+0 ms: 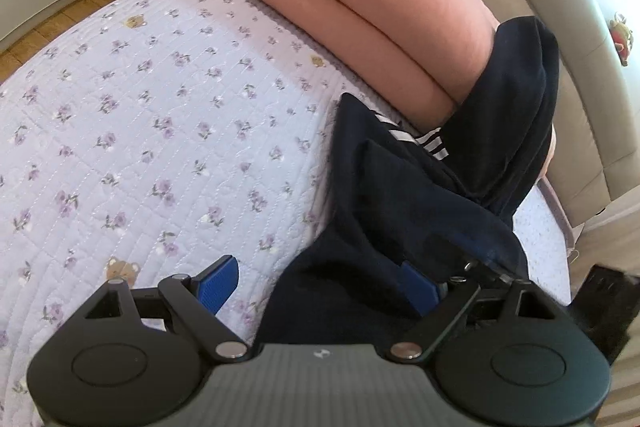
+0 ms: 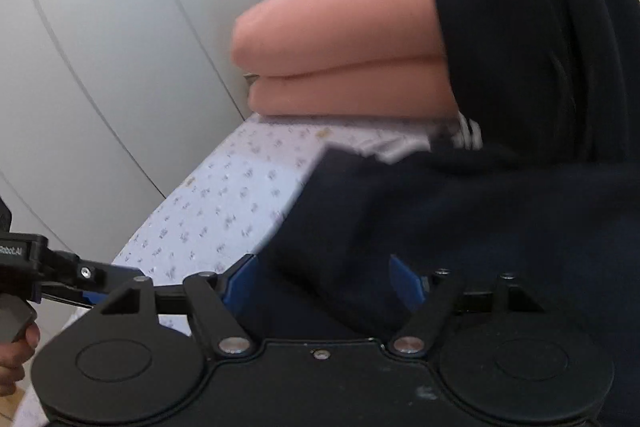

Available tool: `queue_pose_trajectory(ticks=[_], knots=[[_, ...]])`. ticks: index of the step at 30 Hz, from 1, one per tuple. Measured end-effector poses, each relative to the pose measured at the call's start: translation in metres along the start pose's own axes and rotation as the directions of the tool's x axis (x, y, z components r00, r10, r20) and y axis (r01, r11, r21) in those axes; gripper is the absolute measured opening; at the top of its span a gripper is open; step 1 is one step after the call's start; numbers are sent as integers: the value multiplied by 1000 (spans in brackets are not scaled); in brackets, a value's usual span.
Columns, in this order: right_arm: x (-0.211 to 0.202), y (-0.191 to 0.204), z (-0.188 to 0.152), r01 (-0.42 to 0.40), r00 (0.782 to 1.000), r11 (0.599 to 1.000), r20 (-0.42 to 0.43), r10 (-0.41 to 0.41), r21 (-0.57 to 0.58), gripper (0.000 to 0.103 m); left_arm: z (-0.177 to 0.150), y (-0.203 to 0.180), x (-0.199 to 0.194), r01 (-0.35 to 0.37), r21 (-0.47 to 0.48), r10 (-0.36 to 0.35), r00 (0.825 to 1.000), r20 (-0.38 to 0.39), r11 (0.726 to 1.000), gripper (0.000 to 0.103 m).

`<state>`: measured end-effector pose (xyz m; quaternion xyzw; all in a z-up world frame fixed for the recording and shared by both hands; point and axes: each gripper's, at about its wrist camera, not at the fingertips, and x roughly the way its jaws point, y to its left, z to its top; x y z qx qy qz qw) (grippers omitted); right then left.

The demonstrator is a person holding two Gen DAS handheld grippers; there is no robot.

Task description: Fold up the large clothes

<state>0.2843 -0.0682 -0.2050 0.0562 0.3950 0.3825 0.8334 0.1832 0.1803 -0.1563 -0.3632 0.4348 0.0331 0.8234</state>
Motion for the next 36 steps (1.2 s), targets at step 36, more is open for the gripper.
queue_pose_trajectory(ticks=[36], knots=[[-26, -146, 274, 411, 896, 912, 176, -407, 14, 96, 214, -240, 150, 145, 429, -156, 988, -11, 891, 89]])
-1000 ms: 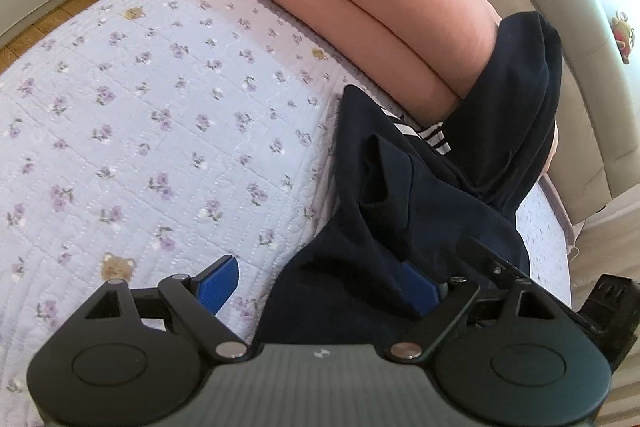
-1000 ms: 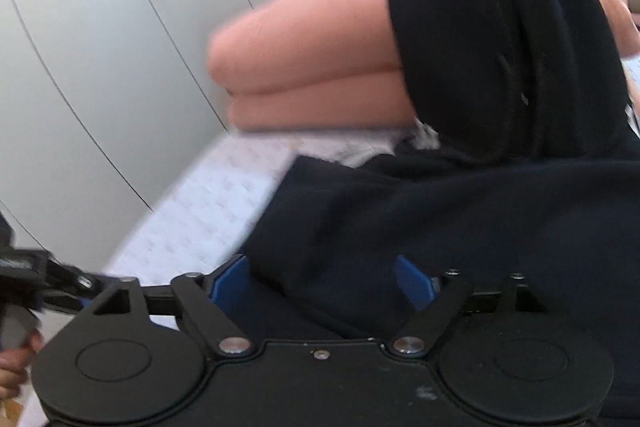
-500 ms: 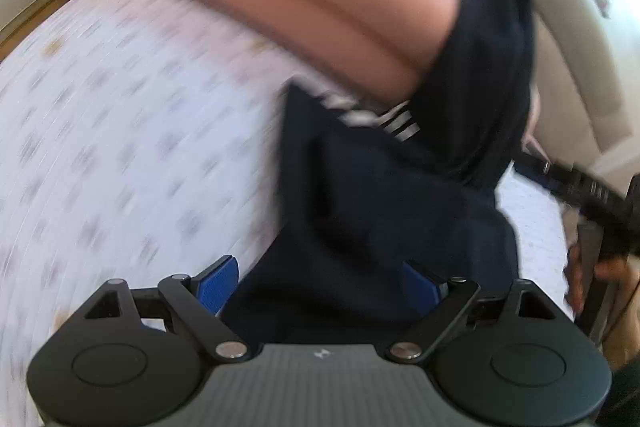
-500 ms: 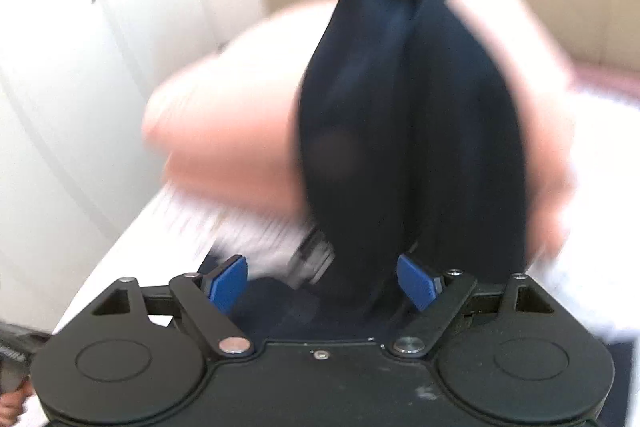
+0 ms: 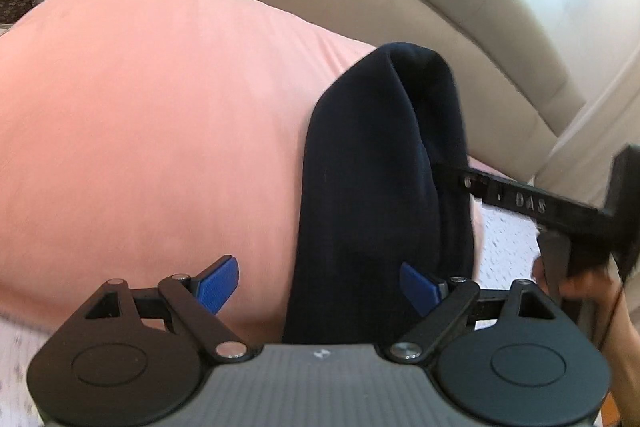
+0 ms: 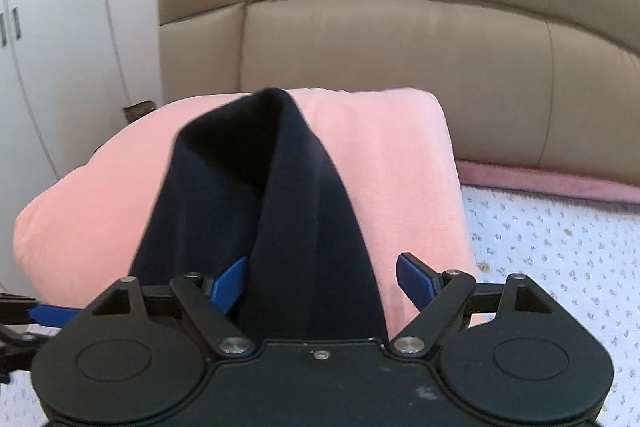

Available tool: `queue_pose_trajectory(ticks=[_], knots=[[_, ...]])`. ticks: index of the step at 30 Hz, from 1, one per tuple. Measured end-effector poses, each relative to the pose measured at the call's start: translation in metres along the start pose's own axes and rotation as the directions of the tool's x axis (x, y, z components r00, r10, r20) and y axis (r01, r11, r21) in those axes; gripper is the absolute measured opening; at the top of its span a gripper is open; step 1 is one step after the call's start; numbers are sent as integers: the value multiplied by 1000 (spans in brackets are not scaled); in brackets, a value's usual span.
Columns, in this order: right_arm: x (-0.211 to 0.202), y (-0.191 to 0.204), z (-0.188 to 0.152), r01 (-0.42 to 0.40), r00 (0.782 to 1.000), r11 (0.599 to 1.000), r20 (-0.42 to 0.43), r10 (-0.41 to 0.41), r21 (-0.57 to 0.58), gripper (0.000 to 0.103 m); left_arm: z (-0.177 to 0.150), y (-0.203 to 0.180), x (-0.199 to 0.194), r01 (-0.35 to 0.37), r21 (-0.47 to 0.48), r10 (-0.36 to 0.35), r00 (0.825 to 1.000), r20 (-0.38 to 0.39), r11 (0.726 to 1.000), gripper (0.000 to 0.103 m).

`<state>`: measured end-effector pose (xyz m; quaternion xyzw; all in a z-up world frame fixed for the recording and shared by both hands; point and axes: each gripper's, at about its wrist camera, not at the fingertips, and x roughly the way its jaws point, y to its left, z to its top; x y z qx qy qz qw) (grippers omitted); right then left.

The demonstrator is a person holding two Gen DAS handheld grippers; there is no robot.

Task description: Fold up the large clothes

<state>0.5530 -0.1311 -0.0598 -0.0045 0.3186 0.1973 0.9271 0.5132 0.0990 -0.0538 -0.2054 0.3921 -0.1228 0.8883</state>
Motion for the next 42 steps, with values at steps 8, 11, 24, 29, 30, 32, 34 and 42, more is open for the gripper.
queue_pose_trajectory(ticks=[8, 11, 24, 29, 30, 32, 34, 42], knots=[[-31, 4, -14, 33, 996, 993, 90, -22, -117, 15, 14, -52, 39, -153, 205, 143, 988, 62, 967, 7], [-58, -13, -21, 49, 986, 995, 162, -34, -90, 15, 0, -53, 20, -145, 186, 118, 982, 148, 972, 6], [-234, -71, -185, -261, 908, 950, 289, 301, -171, 29, -149, -28, -129, 20, 338, -122, 951, 284, 941, 14], [-222, -77, -277, -362, 928, 905, -174, 329, -221, 77, -230, 16, -125, 121, 293, -91, 990, -112, 948, 64], [-221, -77, -283, -378, 916, 898, -230, 328, -226, 77, -240, 28, -124, 145, 236, -107, 980, -166, 961, 64], [-225, -78, -280, -426, 891, 883, -260, 372, -196, 80, -241, 42, -126, 178, 156, -147, 970, -193, 972, 67], [-223, -77, -265, -453, 882, 878, -218, 417, -154, 95, -247, 40, -133, 205, 152, -181, 970, -160, 967, 79], [-147, -53, -278, -121, 885, 993, -451, 112, 8, 98, -254, 3, -57, 160, 88, -123, 936, -330, 983, 73]])
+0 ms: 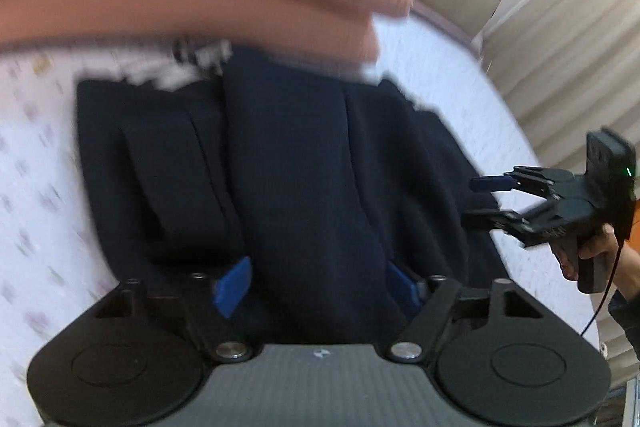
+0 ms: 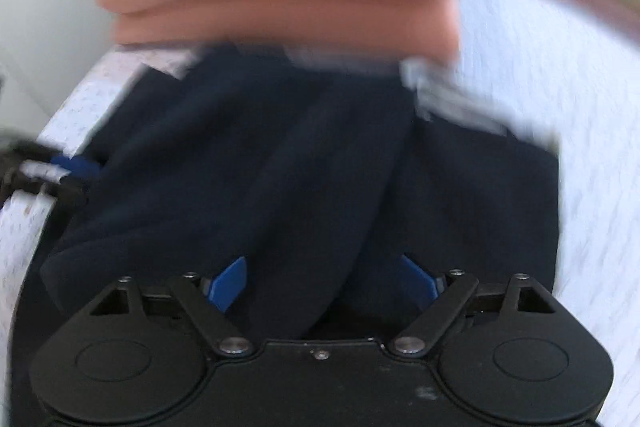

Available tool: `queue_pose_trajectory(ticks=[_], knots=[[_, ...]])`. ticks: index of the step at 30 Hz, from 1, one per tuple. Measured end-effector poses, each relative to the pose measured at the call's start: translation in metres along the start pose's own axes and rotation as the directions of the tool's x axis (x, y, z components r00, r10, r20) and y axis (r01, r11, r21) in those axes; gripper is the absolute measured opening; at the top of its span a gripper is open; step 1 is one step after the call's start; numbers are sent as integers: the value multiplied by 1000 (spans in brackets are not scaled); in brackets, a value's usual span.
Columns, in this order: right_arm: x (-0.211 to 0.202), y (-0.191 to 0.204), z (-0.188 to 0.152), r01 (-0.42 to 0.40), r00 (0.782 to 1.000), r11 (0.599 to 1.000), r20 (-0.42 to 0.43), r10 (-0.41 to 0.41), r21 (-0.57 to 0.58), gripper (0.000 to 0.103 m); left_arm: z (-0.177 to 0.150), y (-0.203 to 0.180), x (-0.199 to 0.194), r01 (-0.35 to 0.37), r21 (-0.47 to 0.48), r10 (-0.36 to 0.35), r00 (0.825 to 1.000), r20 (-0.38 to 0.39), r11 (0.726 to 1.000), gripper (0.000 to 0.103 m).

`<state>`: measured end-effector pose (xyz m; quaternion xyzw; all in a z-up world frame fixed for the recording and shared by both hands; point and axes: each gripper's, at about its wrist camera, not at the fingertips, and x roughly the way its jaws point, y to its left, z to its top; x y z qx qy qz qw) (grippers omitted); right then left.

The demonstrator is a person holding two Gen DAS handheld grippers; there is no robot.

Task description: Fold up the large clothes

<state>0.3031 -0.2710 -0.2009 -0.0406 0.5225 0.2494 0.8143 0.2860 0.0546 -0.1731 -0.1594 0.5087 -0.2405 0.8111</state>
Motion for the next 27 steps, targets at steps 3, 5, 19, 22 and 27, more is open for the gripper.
queue_pose_trajectory(ticks=[3, 5, 19, 22, 27], knots=[[17, -12, -17, -164, 983, 963, -49, 179, 214, 78, -15, -2, 20, -37, -22, 36, 998, -59, 999, 60], [10, -8, -25, -180, 982, 954, -13, 189, 239, 27, -18, -5, 20, -60, -44, 59, 998, -31, 997, 15], [-22, -37, -63, 31, 998, 973, 54, -45, 230, 62, -55, 13, -11, -78, -215, 85, 996, 22, 974, 52], [-33, -41, -70, -41, 996, 967, 88, 20, 250, 75, -68, 15, -36, -67, -233, 78, 996, 40, 970, 73], [-47, -35, -91, -64, 981, 956, 196, 7, 286, 85, -100, 38, -78, -54, -374, 97, 990, 99, 926, 73]])
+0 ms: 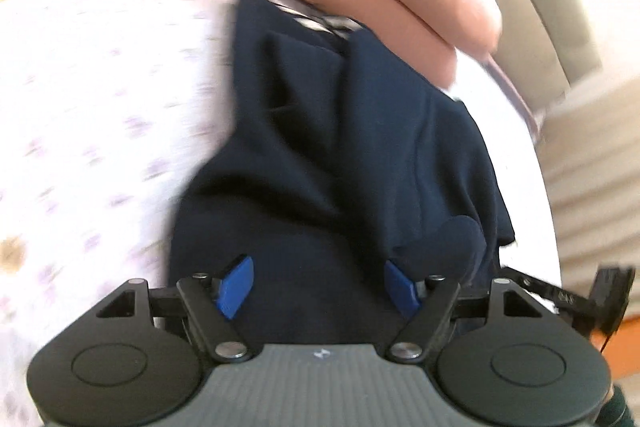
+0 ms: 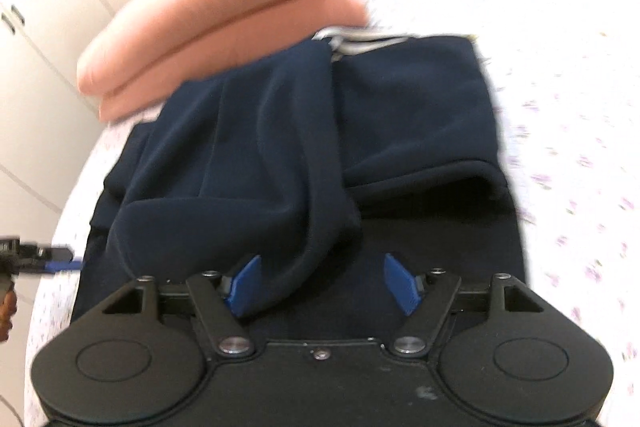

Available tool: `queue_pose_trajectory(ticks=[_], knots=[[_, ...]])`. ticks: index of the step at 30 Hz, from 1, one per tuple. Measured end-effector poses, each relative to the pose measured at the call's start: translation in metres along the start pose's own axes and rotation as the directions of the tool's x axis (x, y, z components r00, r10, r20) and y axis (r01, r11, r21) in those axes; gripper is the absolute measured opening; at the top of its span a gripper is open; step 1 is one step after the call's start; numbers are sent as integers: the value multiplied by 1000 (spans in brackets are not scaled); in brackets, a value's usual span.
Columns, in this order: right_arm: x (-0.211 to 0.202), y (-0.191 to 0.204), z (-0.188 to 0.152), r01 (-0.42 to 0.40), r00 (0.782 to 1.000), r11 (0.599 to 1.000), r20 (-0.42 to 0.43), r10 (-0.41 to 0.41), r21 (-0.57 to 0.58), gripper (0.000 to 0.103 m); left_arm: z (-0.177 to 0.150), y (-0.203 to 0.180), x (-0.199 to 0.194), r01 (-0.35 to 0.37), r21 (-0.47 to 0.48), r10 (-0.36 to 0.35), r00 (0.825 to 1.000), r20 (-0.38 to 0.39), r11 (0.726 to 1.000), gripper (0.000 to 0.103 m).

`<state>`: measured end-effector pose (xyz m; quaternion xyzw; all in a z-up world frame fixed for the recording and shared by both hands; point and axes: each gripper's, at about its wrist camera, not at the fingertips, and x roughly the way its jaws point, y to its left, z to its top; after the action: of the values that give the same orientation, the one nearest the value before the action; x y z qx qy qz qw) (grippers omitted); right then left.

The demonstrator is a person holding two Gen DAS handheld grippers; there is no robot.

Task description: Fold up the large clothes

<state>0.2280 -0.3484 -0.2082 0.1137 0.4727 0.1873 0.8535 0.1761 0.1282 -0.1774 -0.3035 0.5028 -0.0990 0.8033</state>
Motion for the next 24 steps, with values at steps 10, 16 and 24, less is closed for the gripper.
queue_pose_trajectory(ticks=[10, 16, 24], knots=[[-44, -43, -65, 166, 984, 986, 71, -164, -31, 95, -54, 57, -29, -43, -55, 48, 995, 87, 998, 70], [-56, -77, -105, 112, 990, 985, 64, -122, 132, 98, -81, 60, -27, 51, 15, -53, 991, 120, 999, 55], [-83, -91, -149, 23, 997, 991, 70, -32, 135, 101, -130, 54, -35, 123, 26, -125, 988, 87, 992, 57]])
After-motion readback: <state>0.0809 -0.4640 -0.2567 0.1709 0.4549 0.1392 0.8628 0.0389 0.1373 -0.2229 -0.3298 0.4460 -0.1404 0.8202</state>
